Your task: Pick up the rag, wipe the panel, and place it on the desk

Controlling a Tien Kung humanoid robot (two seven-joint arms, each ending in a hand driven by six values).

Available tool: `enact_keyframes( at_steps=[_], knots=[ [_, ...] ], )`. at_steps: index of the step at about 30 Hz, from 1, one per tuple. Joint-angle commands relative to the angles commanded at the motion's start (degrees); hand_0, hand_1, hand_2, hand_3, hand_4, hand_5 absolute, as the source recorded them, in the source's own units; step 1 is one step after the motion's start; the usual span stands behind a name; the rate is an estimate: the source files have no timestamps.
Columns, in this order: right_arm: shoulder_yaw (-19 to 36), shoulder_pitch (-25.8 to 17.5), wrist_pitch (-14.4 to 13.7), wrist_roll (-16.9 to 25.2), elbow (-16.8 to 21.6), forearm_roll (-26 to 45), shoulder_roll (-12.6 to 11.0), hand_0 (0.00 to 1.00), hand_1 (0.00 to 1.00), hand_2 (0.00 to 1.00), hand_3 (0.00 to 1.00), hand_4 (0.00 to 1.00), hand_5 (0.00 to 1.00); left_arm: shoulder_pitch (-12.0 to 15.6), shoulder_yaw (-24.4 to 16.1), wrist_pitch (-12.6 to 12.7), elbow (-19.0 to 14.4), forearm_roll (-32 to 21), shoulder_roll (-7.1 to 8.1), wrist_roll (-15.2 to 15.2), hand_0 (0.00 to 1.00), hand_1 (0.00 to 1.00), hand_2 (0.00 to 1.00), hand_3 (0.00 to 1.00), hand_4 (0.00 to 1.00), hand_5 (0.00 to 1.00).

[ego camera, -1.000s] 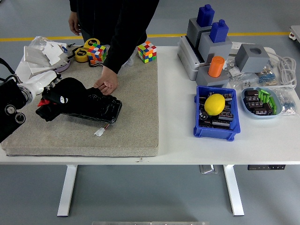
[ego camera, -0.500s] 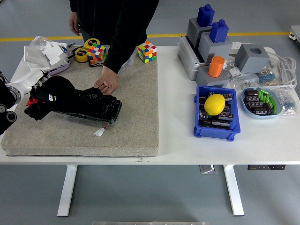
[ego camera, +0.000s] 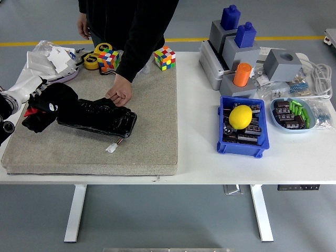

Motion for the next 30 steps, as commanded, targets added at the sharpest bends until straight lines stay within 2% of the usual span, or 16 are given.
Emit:
enact_keyframes(
  at_steps=[9,22,30],
  knots=[
    [-0.45,0.06,0.02,0.01,-0.18,0.35,-0.13,0.728,0.680,0.684,0.595,0.998,0.514,-0.35,1.12,-0.17,-1.94,0.72,-1.29,0.75,0.262,0.270,0.409,0.600,0.657,0.074],
    [-1.09,0.10,0.14,0.22,-0.44,1.00,-0.24,0.727,0.680,0.684,0.596,0.998,0.513,-1.06,3.39,-0.35,-5.88,1.96,-4.11,1.87,0.261,0.271,0.409,0.602,0.655,0.074],
    [-1.40,0.14,0.14,0.25,-0.68,1.47,-0.42,0.727,0.679,0.684,0.597,0.998,0.514,-0.94,5.44,-0.35,-9.35,2.66,-4.68,2.86,0.260,0.268,0.410,0.603,0.654,0.075]
  ],
)
